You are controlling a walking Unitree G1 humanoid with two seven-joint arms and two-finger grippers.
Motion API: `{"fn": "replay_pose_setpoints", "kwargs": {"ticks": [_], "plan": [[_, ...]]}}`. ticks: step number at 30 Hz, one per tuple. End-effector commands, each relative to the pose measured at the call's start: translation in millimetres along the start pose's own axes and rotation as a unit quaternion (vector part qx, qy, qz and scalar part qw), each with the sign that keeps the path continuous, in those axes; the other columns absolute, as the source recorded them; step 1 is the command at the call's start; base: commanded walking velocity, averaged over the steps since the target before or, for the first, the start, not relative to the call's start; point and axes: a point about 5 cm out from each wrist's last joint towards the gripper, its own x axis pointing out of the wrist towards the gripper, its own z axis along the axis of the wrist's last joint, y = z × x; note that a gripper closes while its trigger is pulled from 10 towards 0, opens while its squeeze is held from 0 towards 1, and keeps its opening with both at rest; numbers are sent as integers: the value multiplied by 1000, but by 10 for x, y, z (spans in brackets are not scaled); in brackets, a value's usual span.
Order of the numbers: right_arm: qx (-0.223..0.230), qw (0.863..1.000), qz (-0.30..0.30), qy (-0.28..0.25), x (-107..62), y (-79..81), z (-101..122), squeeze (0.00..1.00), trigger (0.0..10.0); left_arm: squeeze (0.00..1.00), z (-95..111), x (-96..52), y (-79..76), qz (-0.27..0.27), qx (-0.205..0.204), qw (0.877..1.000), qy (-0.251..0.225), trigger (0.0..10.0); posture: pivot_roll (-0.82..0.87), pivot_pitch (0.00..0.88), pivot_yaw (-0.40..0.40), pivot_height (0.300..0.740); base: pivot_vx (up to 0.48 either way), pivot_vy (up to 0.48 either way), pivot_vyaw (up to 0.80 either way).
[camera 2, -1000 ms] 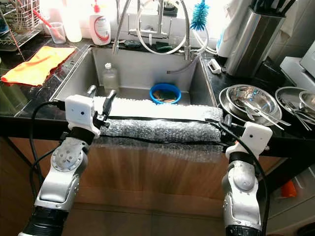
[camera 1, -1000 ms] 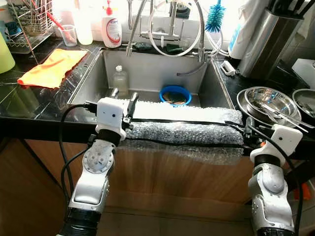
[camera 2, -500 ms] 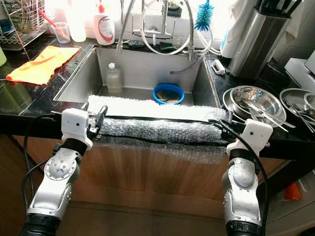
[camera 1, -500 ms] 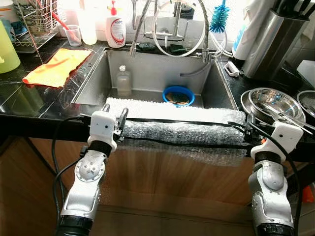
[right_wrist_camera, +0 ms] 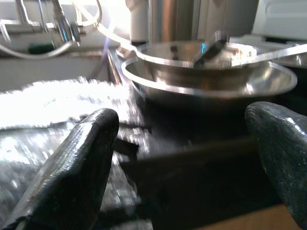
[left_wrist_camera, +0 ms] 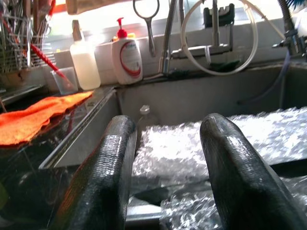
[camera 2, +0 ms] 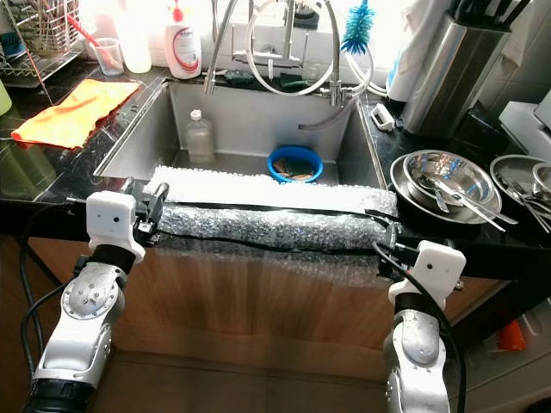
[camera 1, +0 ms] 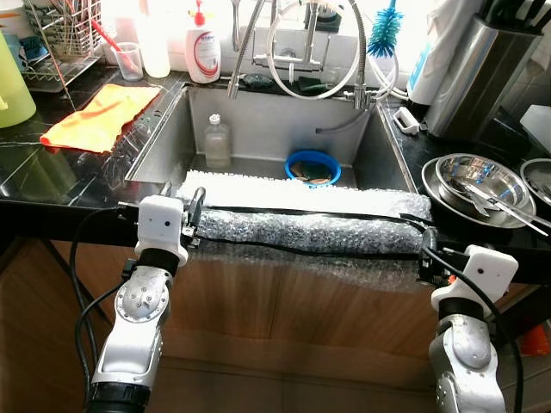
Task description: Kitchen organization
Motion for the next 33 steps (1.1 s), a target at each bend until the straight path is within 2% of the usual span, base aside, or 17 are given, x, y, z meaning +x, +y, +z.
{"fn": "replay_pose_setpoints", "kwargs": {"ticks": [1,9,20,22,23,24,25,26,33], "plan": [[-6,1000,-5,-29,66,-30,132,0,10000,0,51,-1,-18,-3,0,1000,-12,10000,-28,0,-80,740,0,0,0],[-16,998,-8,-56,260,-73,271,0,10000,0,69,15,-18,-1,1,1000,-16,10000,-21,0,-82,740,0,0,0],[-19,999,-20,-40,434,-69,240,0,10000,0,64,31,-36,-4,5,1000,-15,10000,-20,0,-79,740,0,0,0],[-9,999,-20,-29,497,-63,208,0,10000,0,64,41,-42,-4,5,1000,-15,10000,-20,0,-78,740,0,0,0],[-6,999,-22,-27,529,-67,201,0,8706,0,56,43,-56,-6,5,1000,-13,10000,-14,0,-79,740,0,0,0],[-3,999,-25,-25,549,-71,201,0,4667,0,53,43,-62,-7,5,1000,-13,10000,-14,0,-79,740,0,0,0],[2,999,-29,-24,571,-76,202,0,1686,0,52,43,-67,-7,5,1000,-12,10000,-13,0,-80,740,0,0,0],[3,999,-28,-24,580,-75,206,0,0,0,53,43,-68,-7,5,1000,-12,10000,-13,0,-80,740,0,0,0],[1,999,-20,-26,608,-46,201,0,0,0,53,31,-64,-6,7,1000,-11,10000,-6,0,-83,740,0,0,0]]}}
